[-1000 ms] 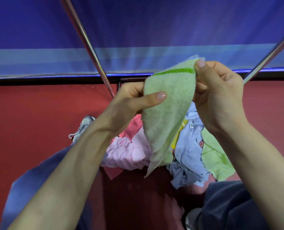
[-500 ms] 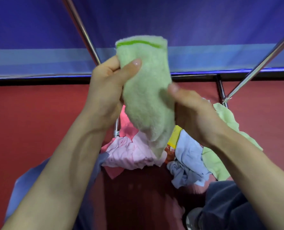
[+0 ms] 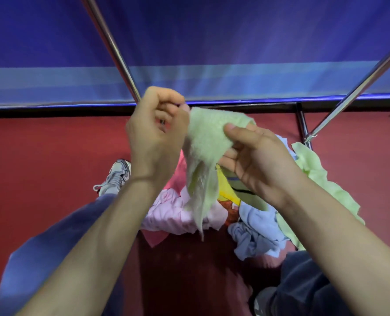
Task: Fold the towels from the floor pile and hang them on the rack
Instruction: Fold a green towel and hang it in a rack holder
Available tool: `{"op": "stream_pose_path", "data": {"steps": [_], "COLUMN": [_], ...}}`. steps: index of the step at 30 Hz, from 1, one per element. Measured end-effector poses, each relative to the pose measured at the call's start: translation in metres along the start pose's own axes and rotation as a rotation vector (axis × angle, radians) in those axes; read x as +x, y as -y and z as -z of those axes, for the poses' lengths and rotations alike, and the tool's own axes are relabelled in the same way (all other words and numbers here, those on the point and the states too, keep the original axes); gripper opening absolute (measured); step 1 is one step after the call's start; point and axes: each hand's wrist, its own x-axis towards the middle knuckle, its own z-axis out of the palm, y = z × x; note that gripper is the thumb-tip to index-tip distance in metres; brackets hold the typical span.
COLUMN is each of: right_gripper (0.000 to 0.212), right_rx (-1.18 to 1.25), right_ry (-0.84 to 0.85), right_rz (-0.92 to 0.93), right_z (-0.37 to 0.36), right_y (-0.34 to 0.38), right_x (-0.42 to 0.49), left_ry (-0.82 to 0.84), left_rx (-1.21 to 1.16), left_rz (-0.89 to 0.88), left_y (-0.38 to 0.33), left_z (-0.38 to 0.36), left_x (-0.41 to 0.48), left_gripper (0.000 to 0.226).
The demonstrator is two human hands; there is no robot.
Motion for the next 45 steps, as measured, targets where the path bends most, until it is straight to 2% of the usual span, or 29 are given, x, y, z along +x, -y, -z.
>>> {"op": "stream_pose_path", "data": {"steps": [4, 8, 11, 13, 16, 19, 22, 24, 26, 31, 34, 38, 40, 45], "right_gripper": [0.036, 0.045, 0.037, 0.020, 0.038, 0.027, 0.015, 0.025, 0.030, 0.014, 0.033, 0.029, 0.018, 0.027], "right_rx": [0.133, 0.107, 0.027, 0.031, 0.095, 0.147, 0.183, 0.156, 0.123, -0.031, -0.070, -0.091, -0.073, -0.030], "right_ry": [0.009, -0.069, -0.108, -0.084, -0.049, -0.025, -0.033, -0.061, -0.074, -0.147, -0.164, -0.158, -0.118, -0.105], "right_rz": [0.038, 0.066, 0.082, 0.092, 0.096, 0.120, 0.117, 0.128, 0.156, 0.260, 0.302, 0.268, 0.234, 0.199], "right_z": [0.002, 0.002, 0.007, 0.007, 0.004, 0.000, 0.000, 0.002, 0.005, 0.003, -0.003, -0.002, -0.004, -0.004], "right_y": [0.007, 0.006, 0.002, 0.001, 0.001, 0.003, 0.005, 0.005, 0.003, -0.004, -0.007, -0.013, -0.015, -0.020], "right_x": [-0.003, -0.005, -0.003, -0.001, -0.001, -0.004, -0.004, -0.002, 0.000, 0.002, 0.000, -0.002, -0.003, -0.002], "left_ry": [0.253, 0.295, 0.332, 0.312, 0.245, 0.174, 0.152, 0.136, 0.102, 0.021, 0.052, 0.030, 0.021, 0.055], "left_rx": [0.304, 0.381, 0.397, 0.411, 0.449, 0.436, 0.295, 0.226, 0.254, 0.346, 0.436, 0.496, 0.453, 0.363], "left_rz": [-0.340, -0.369, -0.343, -0.324, -0.300, -0.234, -0.158, -0.142, -0.173, -0.261, -0.345, -0.453, -0.450, -0.377], "left_y": [0.000, 0.007, 0.010, 0.013, 0.016, 0.022, 0.027, 0.027, 0.025, 0.017, 0.012, 0.010, 0.010, 0.009], "left_z": [-0.003, -0.007, -0.010, -0.013, -0.018, -0.023, -0.030, -0.034, -0.033, -0.024, -0.022, -0.021, -0.023, -0.024], "left_x": [-0.023, -0.026, -0.026, -0.026, -0.030, -0.030, -0.028, -0.027, -0.027, -0.023, -0.022, -0.022, -0.022, -0.024], "left_gripper": [0.010, 0.019, 0.028, 0.033, 0.042, 0.048, 0.038, 0.030, 0.027, 0.023, 0.027, 0.016, 0.010, 0.009]}}
